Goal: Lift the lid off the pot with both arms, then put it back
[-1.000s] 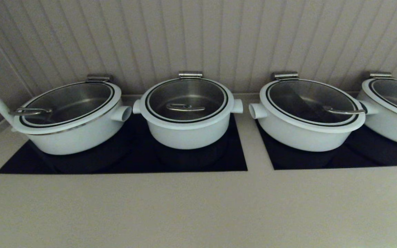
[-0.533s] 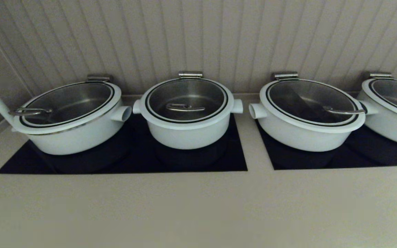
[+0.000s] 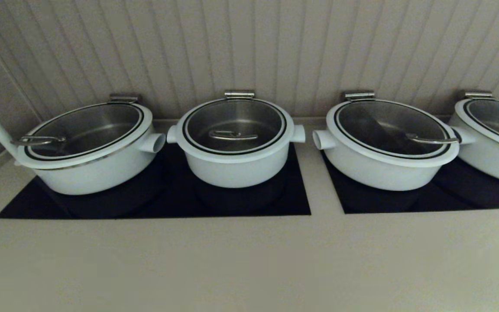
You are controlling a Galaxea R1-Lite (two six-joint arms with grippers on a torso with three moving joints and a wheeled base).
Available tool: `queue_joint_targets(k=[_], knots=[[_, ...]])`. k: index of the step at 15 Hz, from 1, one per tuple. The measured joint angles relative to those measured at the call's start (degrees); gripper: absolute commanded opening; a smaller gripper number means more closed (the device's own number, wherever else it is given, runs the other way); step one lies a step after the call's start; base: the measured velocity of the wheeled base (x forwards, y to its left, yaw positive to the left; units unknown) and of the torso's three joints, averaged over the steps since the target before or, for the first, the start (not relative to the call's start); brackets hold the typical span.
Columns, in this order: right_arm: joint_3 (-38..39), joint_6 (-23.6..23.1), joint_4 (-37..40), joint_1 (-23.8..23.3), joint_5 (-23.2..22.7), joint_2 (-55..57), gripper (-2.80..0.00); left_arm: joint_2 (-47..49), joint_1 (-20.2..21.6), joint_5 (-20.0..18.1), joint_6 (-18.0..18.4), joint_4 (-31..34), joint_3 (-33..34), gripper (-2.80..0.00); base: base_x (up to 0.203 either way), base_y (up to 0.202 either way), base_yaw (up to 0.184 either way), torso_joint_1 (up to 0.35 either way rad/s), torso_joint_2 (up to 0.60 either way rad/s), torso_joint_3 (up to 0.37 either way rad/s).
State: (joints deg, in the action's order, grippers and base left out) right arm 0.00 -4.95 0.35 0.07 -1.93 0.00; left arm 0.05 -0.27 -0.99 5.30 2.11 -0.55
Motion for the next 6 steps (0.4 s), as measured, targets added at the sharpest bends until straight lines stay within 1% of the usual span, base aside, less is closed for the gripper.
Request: queue_joint_targets(k=[2, 6], knots=[[0.0, 0.9, 0.1, 0.0, 0.2, 0.0, -2.80, 0.0, 0.0, -0.1, 0.5, 0.0, 0.0, -2.80, 0.000, 0.000, 0.000, 0.000, 0.00, 0.000], [0.0, 1.1, 0.0, 0.0, 0.2, 0.0, -2.80, 0.0, 0.0, 0.1, -0.7, 0.0, 0.0, -2.80, 0.000, 0.000, 0.000, 0.000, 0.00, 0.000]])
